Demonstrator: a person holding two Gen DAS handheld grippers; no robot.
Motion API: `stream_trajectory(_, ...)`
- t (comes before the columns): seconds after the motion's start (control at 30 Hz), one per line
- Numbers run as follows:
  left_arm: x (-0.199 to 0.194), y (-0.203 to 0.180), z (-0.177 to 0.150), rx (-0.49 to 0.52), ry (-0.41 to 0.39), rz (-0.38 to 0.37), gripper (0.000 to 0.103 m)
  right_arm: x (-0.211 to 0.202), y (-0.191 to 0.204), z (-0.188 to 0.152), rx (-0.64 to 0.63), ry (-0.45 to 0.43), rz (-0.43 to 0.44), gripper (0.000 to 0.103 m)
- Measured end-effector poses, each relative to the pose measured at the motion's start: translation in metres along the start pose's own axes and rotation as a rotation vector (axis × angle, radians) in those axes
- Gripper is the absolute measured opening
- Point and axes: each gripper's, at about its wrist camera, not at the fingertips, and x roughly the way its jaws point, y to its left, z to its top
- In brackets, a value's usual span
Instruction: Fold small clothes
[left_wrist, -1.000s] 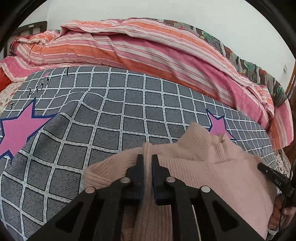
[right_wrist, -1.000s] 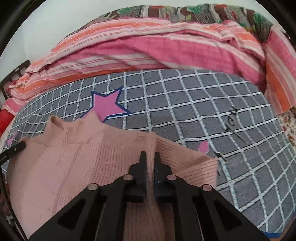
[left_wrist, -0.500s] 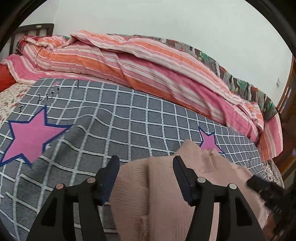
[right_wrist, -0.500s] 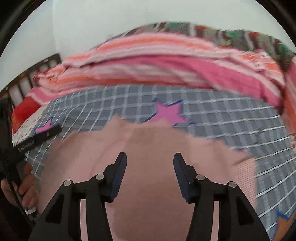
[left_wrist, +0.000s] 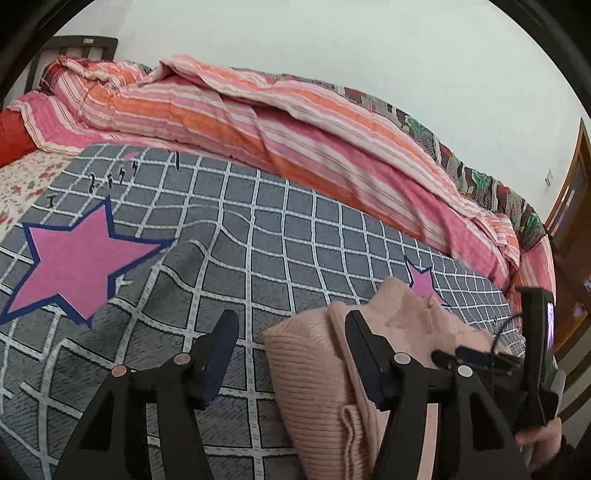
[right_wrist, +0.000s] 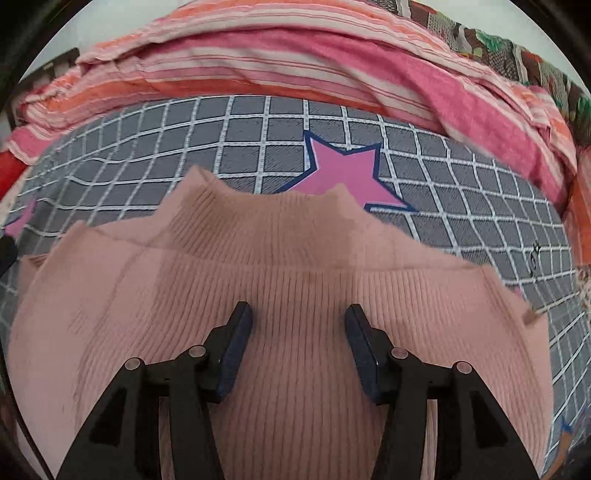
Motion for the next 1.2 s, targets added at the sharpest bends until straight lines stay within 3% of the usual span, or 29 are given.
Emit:
stream_trajectory(0.3, 0.003, 0.000, 0.001, -0.006, 0.022, -0.023, 0.058, 0.008, -0.006, 0.003, 0.026, -0.008, -0.005, 0.052)
stream_trajectory(0.5, -0.013, -0.001, 0.007, -0.035, 0.015, -0.043, 0.058, -0.005, -0.009, -0.002, 0.042, 0.047, 0.037, 0.052)
stream_trajectory(0.77, -0.035, -0.011, 0.007, -0.031, -0.017, -0.072, 0.058, -0.057, 0.001, -0.042, -0.008, 0.002, 0.058, 0.048)
stream_trajectory(1.2, -0.051, -0.014, -0.036, -0.048, 0.062, -0.155, 0.059, -0.099, 0.011, -0.114, -0.038, -0.126, 0.029, 0.048)
